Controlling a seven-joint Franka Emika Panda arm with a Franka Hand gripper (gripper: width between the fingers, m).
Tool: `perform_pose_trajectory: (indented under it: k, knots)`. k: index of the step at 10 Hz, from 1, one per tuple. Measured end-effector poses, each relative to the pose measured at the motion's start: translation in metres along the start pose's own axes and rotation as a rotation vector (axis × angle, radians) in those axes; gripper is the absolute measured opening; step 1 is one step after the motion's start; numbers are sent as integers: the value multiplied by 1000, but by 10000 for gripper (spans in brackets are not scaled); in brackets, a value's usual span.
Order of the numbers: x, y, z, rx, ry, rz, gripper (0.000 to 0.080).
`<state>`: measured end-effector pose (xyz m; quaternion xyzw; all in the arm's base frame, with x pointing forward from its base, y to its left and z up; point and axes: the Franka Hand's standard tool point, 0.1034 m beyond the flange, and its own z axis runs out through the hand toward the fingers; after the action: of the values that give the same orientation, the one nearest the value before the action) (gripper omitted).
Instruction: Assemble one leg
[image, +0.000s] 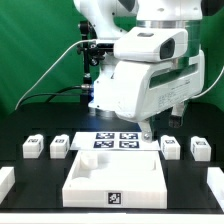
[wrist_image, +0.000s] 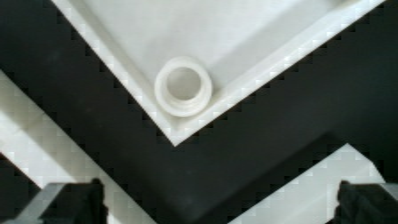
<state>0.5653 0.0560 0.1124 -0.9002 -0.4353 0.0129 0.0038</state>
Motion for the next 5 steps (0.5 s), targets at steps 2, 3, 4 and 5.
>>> perform_pose_trajectory:
  k: [2, 3, 4, 5]
  knots:
    - [0, 0, 0, 0, 0, 0, 650]
    - [0, 0, 0, 0, 0, 0, 650]
    - [0, 0, 0, 0, 0, 0, 650]
    - [0, 0, 0, 1, 0, 0, 650]
